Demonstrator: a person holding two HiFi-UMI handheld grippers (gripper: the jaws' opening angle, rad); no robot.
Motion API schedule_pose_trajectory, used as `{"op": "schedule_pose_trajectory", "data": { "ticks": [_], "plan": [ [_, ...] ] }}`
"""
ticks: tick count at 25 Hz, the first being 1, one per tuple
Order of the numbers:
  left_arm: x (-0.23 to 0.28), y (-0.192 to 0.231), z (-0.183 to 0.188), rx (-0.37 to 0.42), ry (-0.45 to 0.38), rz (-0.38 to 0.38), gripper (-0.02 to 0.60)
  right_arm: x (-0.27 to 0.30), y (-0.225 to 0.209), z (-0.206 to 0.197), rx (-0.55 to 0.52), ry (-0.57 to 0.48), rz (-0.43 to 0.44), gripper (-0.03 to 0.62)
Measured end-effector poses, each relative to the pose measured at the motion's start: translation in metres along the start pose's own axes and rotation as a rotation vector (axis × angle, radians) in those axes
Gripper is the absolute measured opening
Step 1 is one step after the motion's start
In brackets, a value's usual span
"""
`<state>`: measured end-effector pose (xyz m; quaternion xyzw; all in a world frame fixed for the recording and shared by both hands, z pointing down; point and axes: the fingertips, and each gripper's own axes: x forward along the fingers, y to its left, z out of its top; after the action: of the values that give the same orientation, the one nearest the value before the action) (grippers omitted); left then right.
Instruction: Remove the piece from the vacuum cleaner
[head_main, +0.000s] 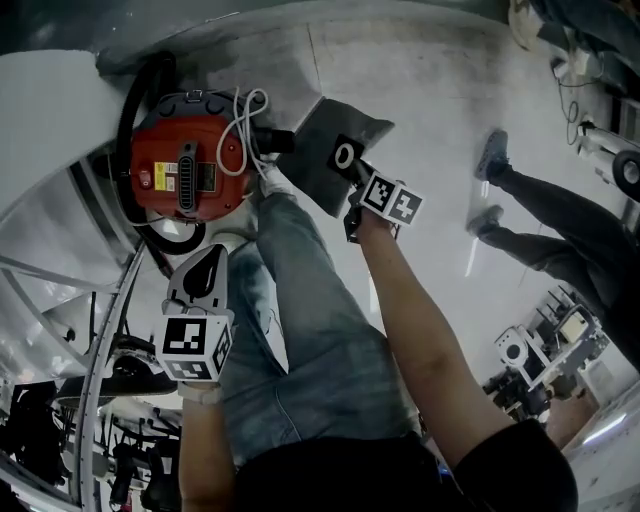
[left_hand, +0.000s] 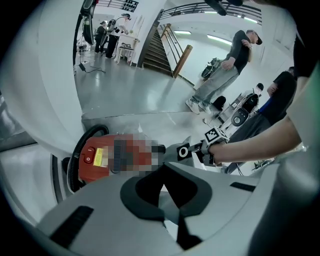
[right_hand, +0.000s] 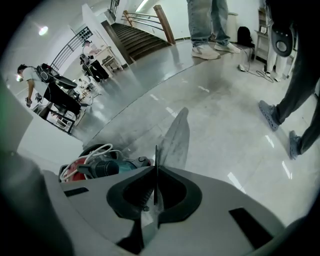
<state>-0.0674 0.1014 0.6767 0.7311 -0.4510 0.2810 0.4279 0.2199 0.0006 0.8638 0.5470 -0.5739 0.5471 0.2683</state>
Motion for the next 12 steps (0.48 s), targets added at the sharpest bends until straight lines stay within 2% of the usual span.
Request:
{"op": "schedule_pose_trajectory", "data": {
  "ticks": [7,12],
  "plan": [
    [-0.014,-0.014,0.016,0.040,-0.031,-0.019,0.017,-0.069,-0.017,0.005,-0.022,-0.037,-0.017,0.046],
    [-0.031,-0.021,0.043,0.058,-0.057,-0.019,0.017,-0.121,-0.013,0.020,-0.024,-0.065,-0.001,0.046]
  ]
}}
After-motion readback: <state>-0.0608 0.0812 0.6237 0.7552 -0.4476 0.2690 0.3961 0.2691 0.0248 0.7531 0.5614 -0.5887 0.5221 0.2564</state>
